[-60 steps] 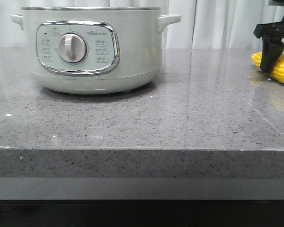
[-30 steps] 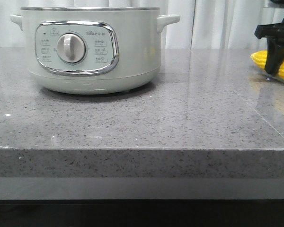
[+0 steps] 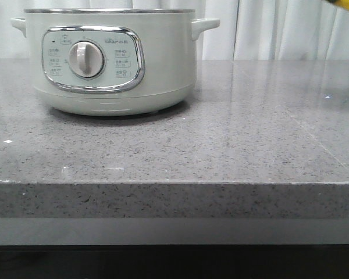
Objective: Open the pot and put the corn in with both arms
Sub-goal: 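Carry the corn cob over the open pot with the right gripper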
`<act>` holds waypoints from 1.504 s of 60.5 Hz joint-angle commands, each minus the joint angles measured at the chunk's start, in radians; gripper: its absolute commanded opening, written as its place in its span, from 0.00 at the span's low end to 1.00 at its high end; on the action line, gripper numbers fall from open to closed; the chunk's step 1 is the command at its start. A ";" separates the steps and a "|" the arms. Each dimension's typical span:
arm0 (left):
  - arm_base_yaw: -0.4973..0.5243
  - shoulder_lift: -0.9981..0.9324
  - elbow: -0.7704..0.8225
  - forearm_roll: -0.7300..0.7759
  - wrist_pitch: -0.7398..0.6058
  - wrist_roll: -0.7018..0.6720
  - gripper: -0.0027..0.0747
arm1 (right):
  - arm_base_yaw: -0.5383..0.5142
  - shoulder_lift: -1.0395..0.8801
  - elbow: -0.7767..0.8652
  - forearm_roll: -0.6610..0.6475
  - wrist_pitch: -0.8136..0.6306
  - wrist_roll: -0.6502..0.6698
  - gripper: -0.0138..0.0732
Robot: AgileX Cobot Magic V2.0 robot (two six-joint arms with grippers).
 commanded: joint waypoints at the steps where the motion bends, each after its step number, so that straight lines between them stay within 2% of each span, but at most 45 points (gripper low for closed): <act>1: 0.000 -0.005 -0.034 -0.010 -0.140 -0.005 0.30 | 0.056 -0.105 -0.004 0.026 -0.059 -0.018 0.49; 13: 0.000 -0.005 -0.034 -0.010 -0.140 -0.005 0.30 | 0.225 -0.158 -0.011 0.027 -0.107 -0.018 0.49; 22: 0.000 -0.005 -0.034 -0.010 -0.140 -0.005 0.30 | 0.358 -0.141 -0.052 0.027 -0.210 -0.018 0.49; 34: 0.000 -0.005 -0.034 -0.010 -0.140 -0.005 0.30 | 0.462 -0.050 -0.154 0.027 -0.273 -0.018 0.49; 47: 0.000 -0.005 -0.034 -0.010 -0.140 -0.005 0.30 | 0.513 0.102 -0.294 0.027 -0.278 -0.018 0.49; 67: 0.000 -0.005 -0.034 -0.010 -0.140 -0.005 0.30 | 0.520 0.312 -0.476 0.027 -0.250 -0.018 0.49; 91: 0.000 -0.005 -0.034 -0.010 -0.140 -0.005 0.30 | 0.522 0.438 -0.535 -0.012 -0.213 -0.018 0.49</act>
